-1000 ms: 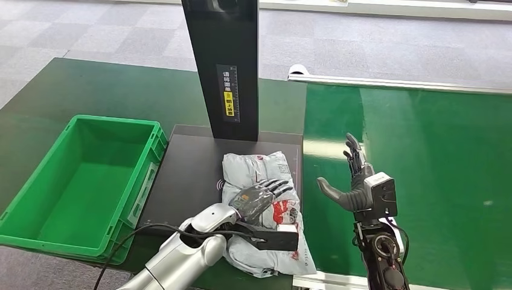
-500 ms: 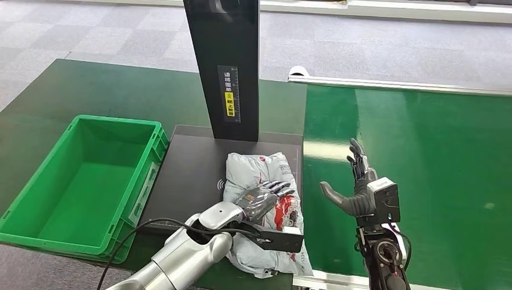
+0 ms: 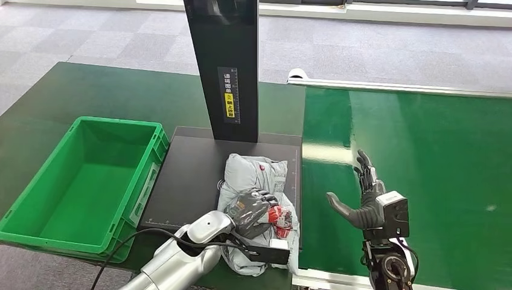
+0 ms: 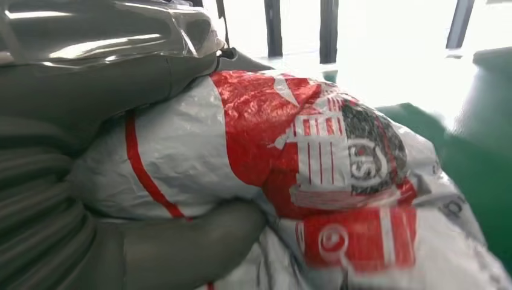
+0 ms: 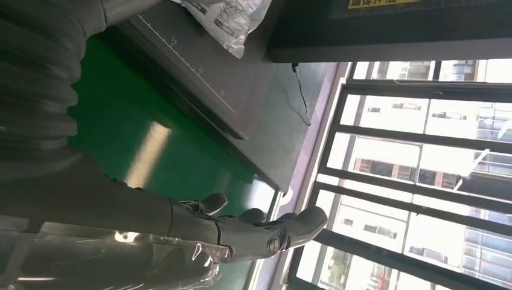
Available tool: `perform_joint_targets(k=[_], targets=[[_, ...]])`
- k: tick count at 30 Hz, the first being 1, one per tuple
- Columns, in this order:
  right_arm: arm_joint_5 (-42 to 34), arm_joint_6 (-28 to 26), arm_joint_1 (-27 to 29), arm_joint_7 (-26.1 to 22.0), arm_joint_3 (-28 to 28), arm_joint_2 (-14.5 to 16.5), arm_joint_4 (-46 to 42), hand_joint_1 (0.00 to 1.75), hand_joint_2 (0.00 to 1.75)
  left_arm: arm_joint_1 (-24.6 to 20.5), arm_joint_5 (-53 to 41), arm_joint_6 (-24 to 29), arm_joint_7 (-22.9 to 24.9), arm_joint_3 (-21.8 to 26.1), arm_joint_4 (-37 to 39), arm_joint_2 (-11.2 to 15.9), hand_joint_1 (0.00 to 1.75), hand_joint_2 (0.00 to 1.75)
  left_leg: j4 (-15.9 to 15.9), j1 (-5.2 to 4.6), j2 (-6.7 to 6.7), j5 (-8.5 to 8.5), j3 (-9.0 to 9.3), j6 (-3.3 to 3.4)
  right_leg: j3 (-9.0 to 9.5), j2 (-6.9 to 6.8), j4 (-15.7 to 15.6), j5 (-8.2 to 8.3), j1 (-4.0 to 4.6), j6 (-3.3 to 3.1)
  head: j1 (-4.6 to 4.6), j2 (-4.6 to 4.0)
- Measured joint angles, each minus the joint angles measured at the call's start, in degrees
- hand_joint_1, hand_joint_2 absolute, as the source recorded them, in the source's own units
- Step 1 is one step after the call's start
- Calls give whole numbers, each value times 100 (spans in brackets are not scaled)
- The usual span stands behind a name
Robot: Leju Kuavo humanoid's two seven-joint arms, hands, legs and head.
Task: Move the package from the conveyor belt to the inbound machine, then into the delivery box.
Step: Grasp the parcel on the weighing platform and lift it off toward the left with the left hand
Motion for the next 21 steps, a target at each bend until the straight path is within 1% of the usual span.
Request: perform_joint_targets(k=[3, 9, 15, 17, 21], targets=[[-43, 55, 18, 16, -36, -26, -83, 0, 175, 171, -159, 333, -165, 9, -250, 143, 175, 0, 1, 0, -1, 2, -1, 0, -7, 0, 0, 0, 1, 0, -1, 1], [-57, 60, 59, 22, -80, -57, -171, 0, 175, 409, -177, 558, -335, 63, -586, 313, 175, 0, 1, 0, 2, 0, -17, -1, -27, 1, 1, -1, 0, 0, -1, -1], [-100, 68, 137, 0, -87, -124, -235, 0, 175, 738, -11, 1490, -929, 209, -916, 471, 175, 0, 2, 0, 1, 2, -50, -1, -60, 1, 1, 0, 0, 1, -1, 1], [-120, 80, 136, 0, -88, -147, -254, 0, 175, 814, 106, 1701, -1046, 291, -1045, 512, 175, 0, 3, 0, 1, 2, -57, -1, -67, 1, 1, 0, 0, 1, -1, 0], [-142, 110, 134, 0, -89, -177, -277, 0, 175, 888, 152, 1766, -1092, 396, -1224, 574, 175, 0, 3, 0, 0, 3, -66, 0, -75, 1, 1, 0, 0, 1, -2, -1]])
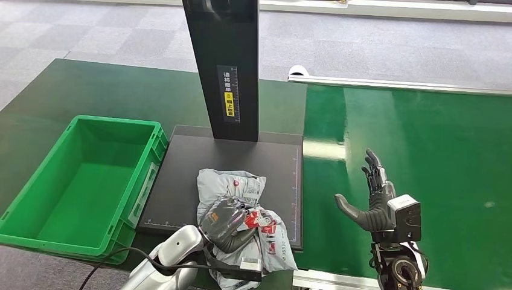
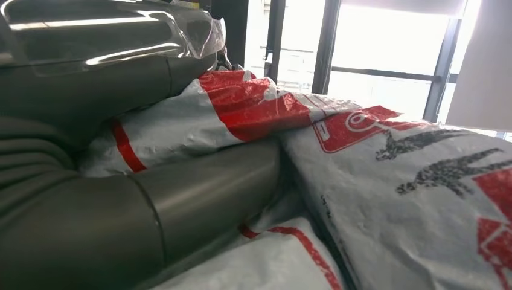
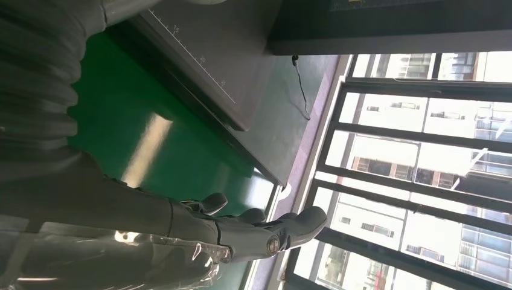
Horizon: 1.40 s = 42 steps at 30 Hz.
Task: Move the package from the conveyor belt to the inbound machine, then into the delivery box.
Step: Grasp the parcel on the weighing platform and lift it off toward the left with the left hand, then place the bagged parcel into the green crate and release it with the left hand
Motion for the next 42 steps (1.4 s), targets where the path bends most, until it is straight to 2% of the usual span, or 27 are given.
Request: perform_joint_targets(k=[3, 6, 9, 11, 13, 20, 27, 32, 39, 40, 42], targets=[[-14, 4, 1, 2, 0, -8, -19, 0, 175, 55, 90, 240, -29, 67, -104, 24, 175, 0, 0, 0, 1, 0, -7, 0, -7, 0, 0, 0, 0, 0, -1, 0], [-49, 4, 1, 27, 0, -12, -43, 0, 175, 134, 340, 1057, -165, 248, -357, 48, 175, 0, 1, 0, 1, 0, -12, 0, -11, 0, 0, 0, 0, 0, 0, 0], [-66, 2, -7, 60, 9, -13, -45, 0, 175, 248, 498, 1874, -739, 645, -873, 54, 175, 0, 1, 0, 1, 0, -15, 0, -14, 0, 1, 0, 0, 0, -1, 0], [-69, -15, -21, 78, 28, -13, -44, 0, 175, 354, 415, 2044, -1204, 1050, -1331, 0, 175, 0, 1, 0, 1, 0, -16, 0, -15, 0, 1, 0, 0, 0, -1, 1], [-70, -43, -38, 86, 46, -14, -42, 0, 175, 427, 337, 2077, -1400, 1405, -1723, -55, 175, 0, 0, 0, 0, 0, -17, 0, -16, 0, 1, 0, 0, 0, 0, 2], [-186, -172, -67, -15, 113, -87, 44, 0, 175, 666, -133, 2090, -1454, 2207, -3130, -98, 175, 0, 1, 1, 0, 2, -23, 0, -20, -1, 1, 0, 1, 0, 1, 0], [-331, -291, -58, -133, 210, -226, 178, 0, 175, 472, -1167, 2090, -1455, 3171, -4349, -62, 175, 0, 0, 1, -1, 2, -22, -1, -22, -1, 1, 0, 1, 0, 1, 1], [-362, -308, -24, -162, 249, -289, 229, 0, 175, 335, -1333, 2089, -1453, 3828, -4644, -62, 175, 0, 0, 1, 1, 3, -22, -2, -23, -1, 1, 0, 2, -1, 1, 1], [-367, -335, -5, -171, 290, -323, 251, 0, 175, 269, -1508, 2089, -1437, 4140, -4759, -79, 175, 0, 1, 0, 1, 2, -23, -1, -24, -1, 1, 0, 0, 0, 2, 0], [-371, -353, 9, -173, 292, -326, 250, 0, 175, 239, -1662, 2089, -1354, 4217, -4751, -85, 175, 0, 1, 0, 0, 2, -23, -1, -25, -1, 1, 0, 0, 0, 2, 0], [-380, -390, 68, -178, 293, -331, 238, 0, 175, 148, -2063, 2084, -874, 4396, -4657, -14, 175, 0, 1, 0, 1, 2, -23, -2, -25, 0, 1, 1, 0, -1, 3, 1]])
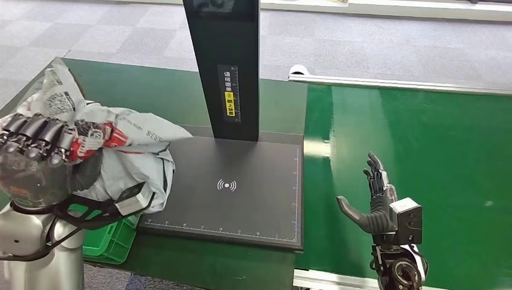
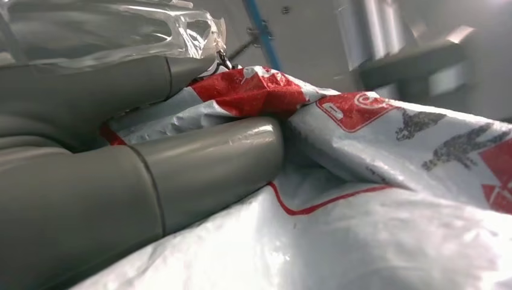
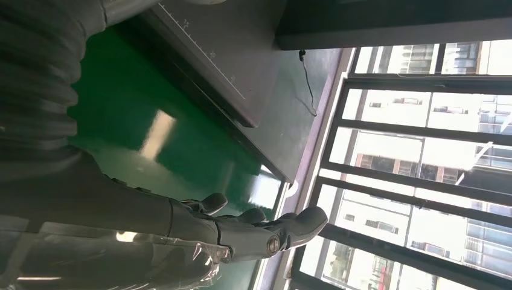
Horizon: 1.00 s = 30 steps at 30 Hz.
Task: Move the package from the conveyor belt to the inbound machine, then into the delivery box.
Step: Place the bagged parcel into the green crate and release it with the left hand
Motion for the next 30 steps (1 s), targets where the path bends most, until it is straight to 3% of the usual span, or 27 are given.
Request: perform_joint_targets(k=[2, 4, 6, 8, 10, 14, 19, 25, 26, 27, 28, 30], targets=[[3, -30, 86, -6, -1, -7, -28, 0, 175, -109, -255, -7, 835, 163, 228, 262, 172, 0, -1, 2, 8, 0, 2, -1, -4, 6, 0, 1, 2, -2, -1, 0], [15, -62, 159, -7, -7, -20, -64, 0, 175, -281, -304, -82, 2080, 160, 700, 721, 171, 0, -1, 7, 14, 4, 4, -7, -17, 12, 1, 2, 8, -5, -2, -1], [48, -67, 189, 9, -27, -27, -105, 0, 175, -539, -311, -471, 3600, -207, 1426, 1245, 173, 0, -3, 11, 11, 11, 4, -17, -19, 9, 2, 3, 12, -8, -3, 0], [127, -6, 188, 35, -62, -24, -142, 0, 175, -702, -313, -1253, 4582, -731, 2083, 1618, 171, 0, -7, 12, 7, 15, 4, -22, -6, 6, 5, 4, 13, -10, -3, 1], [249, 94, 177, 55, -91, -10, -156, 0, 175, -683, -314, -2165, 4561, -1023, 2553, 1765, 165, 0, -9, 12, 17, 16, 2, -22, -1, 14, 9, 10, 11, -14, 1, 0], [461, 208, 107, 50, -116, 38, -121, 0, 175, -439, -314, -3614, 3669, -924, 3187, 1802, 161, 0, -5, 6, 56, 15, -6, -21, -22, 48, 8, 18, 5, -18, 2, 0], [526, 221, 23, 23, -155, 86, -57, 0, 175, -309, -307, -4157, 3392, -647, 3537, 1801, 146, 0, -3, 5, 34, 13, -26, -20, -37, 31, 5, 17, 5, -18, 0, 0], [625, 235, -24, 85, -162, 170, -33, 0, 175, -303, -72, -4752, 3511, -289, 3705, 1801, 156, 0, -9, 8, 48, 9, -11, -23, -27, 40, 6, 16, 8, -21, 0, 1], [642, 236, -36, 101, -162, 184, -29, 0, 175, -292, -26, -4803, 3526, -226, 3717, 1799, 150, 0, -9, 10, 48, 10, -9, -24, -26, 41, 7, 16, 10, -22, 0, 0], [653, 236, -48, 111, -162, 196, -26, 0, 175, -280, 5, -4845, 3544, -172, 3722, 1797, 127, 0, -9, 11, 48, 11, -7, -25, -25, 41, 8, 17, 11, -22, -1, -1], [662, 237, -61, 122, -162, 207, -22, 0, 175, -265, 17, -4872, 3593, -124, 3725, 1791, 117, 0, -9, 11, 47, 13, -5, -26, -24, 41, 9, 17, 11, -22, -1, -1], [672, 238, -79, 138, -162, 226, -18, 0, 175, -235, -48, -4805, 3835, -40, 3722, 1771, 45, 0, -9, 12, 46, 15, -1, -27, -22, 40, 13, 17, 12, -23, 0, -1]])
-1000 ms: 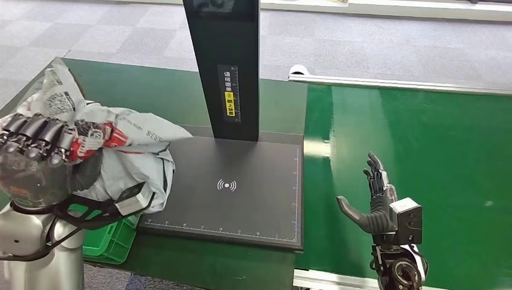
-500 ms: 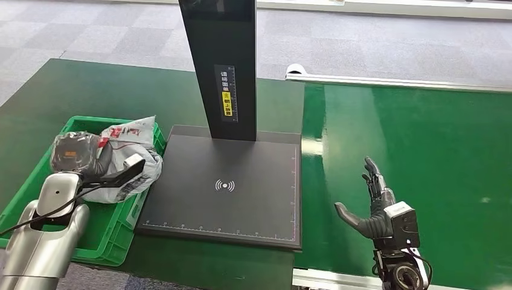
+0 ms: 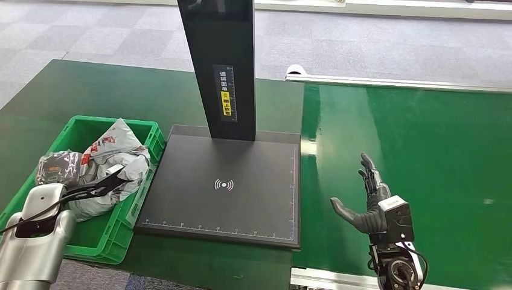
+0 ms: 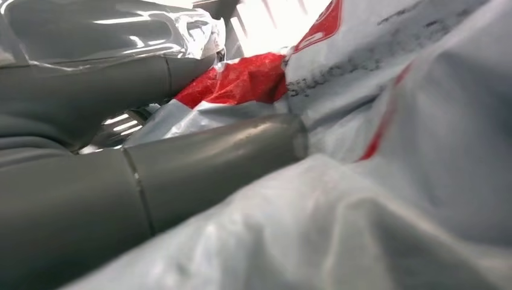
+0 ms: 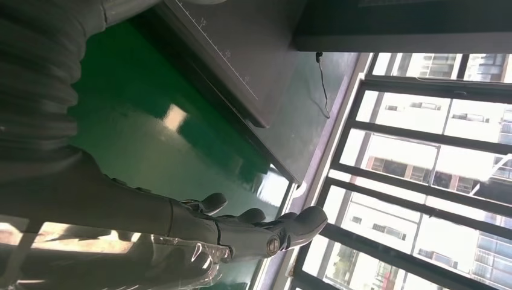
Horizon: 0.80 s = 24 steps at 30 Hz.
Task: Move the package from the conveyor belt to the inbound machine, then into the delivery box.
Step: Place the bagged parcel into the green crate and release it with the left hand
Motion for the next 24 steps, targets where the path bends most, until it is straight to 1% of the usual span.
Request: perform_joint_targets(k=[1, 2, 3, 5, 7, 8, 9, 11, 14, 16, 21, 24], targets=[[1, 1, -3, 12, -1, 12, 1, 0, 175, 14, -76, 103, 192, 55, -4, -18, 29, 0, 0, 0, 1, 1, 2, 0, 0, 0, 2, 1, 0, -1, -1, 1], [1, 1, 0, 26, -1, 23, -1, 0, 175, 22, -138, 263, 363, 115, -11, -40, 0, 0, 1, 0, 2, 2, 3, -1, -2, 1, 2, 1, 0, -2, 0, 1], [1, 1, 9, 43, -2, 34, -6, 0, 175, 25, -156, 501, 486, 186, -26, -71, 0, 0, 2, 0, 2, 3, 2, -1, -4, 0, 3, 2, 0, -3, -1, 1], [-8, 1, 50, 81, -2, 52, -45, 0, 175, 5, -17, 1335, 533, 360, -102, -156, 0, 0, 4, 0, -4, 6, -3, -1, -9, -4, 3, 3, 1, -3, 1, 0], [-23, 1, 99, 113, -2, 69, -104, 0, 175, -57, 280, 2218, 384, 522, -240, -249, 0, 0, 5, -1, -13, 7, -9, 0, -9, -10, 3, 2, 0, -3, 2, 1], [-30, 1, 118, 124, -2, 77, -129, 0, 175, -89, 488, 2500, 244, 579, -327, -289, 0, 0, 5, -1, -15, 6, -9, 0, -9, -11, 3, 3, -1, -3, 1, 2], [-33, 1, 135, 132, -2, 86, -149, 0, 175, -113, 718, 2692, 84, 619, -421, -331, 0, 0, 5, -2, -16, 6, -10, 0, -9, -10, 3, 3, -2, -3, 1, 2], [-35, 1, 162, 139, -2, 101, -180, 0, 175, -136, 1072, 2895, -168, 663, -606, -414, 0, 0, 5, -3, -15, 5, -11, 0, -10, -10, 2, 2, -3, -3, 1, 1], [-37, 1, 176, 142, -2, 111, -205, 0, 175, -145, 1202, 2971, -275, 699, -783, -500, 0, 0, 5, -4, -14, 5, -11, 0, -12, -10, 2, 2, -4, -3, 1, 1], [-40, 0, 184, 142, -2, 113, -214, 0, 175, -145, 1311, 3167, -417, 723, -856, -544, 0, 0, 5, -3, -15, 5, -12, 0, -12, -10, 2, 2, -3, -3, 1, 0], [-96, -12, 172, 137, 3, 113, -218, 0, 175, -141, 1941, 4305, -1275, 730, -1196, -634, 0, 0, 4, -1, -15, 5, -13, 0, -12, -10, 2, 3, -2, -3, 1, 2], [-137, -25, 136, 125, 14, 111, -217, 0, 175, -116, 2339, 4724, -1714, 723, -1472, -686, 0, 0, 4, -2, -17, 5, -13, 0, -12, -10, 2, 2, -2, -3, 0, 1]])
